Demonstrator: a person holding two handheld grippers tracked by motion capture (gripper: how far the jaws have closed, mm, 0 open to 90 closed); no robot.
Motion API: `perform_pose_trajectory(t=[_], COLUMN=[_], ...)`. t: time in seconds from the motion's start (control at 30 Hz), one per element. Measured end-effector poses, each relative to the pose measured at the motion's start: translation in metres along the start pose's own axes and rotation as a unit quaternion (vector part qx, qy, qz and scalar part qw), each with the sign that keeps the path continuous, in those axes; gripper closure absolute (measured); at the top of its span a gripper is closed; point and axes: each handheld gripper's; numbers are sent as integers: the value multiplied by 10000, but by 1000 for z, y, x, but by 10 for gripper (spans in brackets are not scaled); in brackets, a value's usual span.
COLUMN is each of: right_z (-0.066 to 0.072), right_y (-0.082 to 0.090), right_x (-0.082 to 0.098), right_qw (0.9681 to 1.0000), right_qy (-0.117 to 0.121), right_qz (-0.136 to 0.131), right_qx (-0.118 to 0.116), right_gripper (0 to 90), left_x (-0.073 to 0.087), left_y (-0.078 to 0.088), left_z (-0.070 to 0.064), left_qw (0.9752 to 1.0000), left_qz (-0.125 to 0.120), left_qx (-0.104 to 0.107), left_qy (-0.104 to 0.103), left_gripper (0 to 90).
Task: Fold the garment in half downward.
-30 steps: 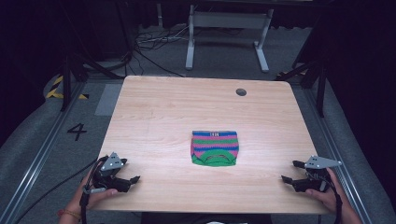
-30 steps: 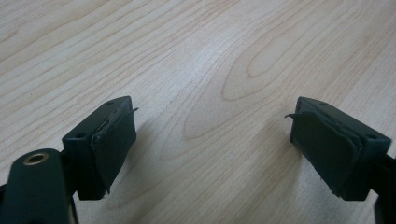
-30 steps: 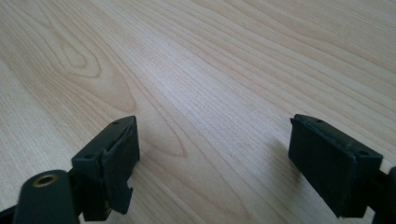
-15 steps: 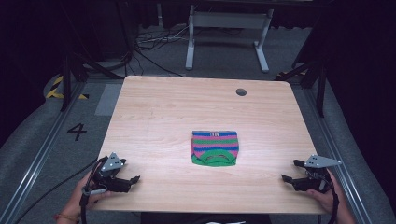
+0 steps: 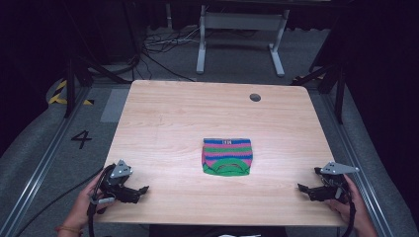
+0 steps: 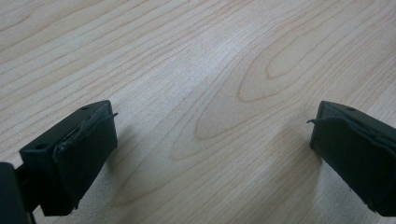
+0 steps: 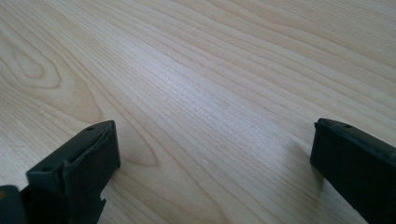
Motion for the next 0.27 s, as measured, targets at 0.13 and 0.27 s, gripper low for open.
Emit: perform_pose_trajectory(t=[0.13, 0.27], right_z=[0, 0], right_y=[0, 0], right_x=[0, 0], right_qw=[10000, 10000], right_qy=[-21, -25], right_qz=[7, 8], right_qx=[21, 22], right_gripper=[7, 7], left_x=[0, 0], left_y=[0, 0], left_z=[0, 0], left_qw=[10000, 10000], left_qz=[9, 7], left_qx=[-5, -6], left_qy=[27, 30], left_gripper=[4, 1])
Point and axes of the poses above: each handheld gripper's, and its own axes: y roughly backward along the jaws, x roughly out of its underside, z roughly to its left, and after that the axes turned 3 degrees about -y, right-handed
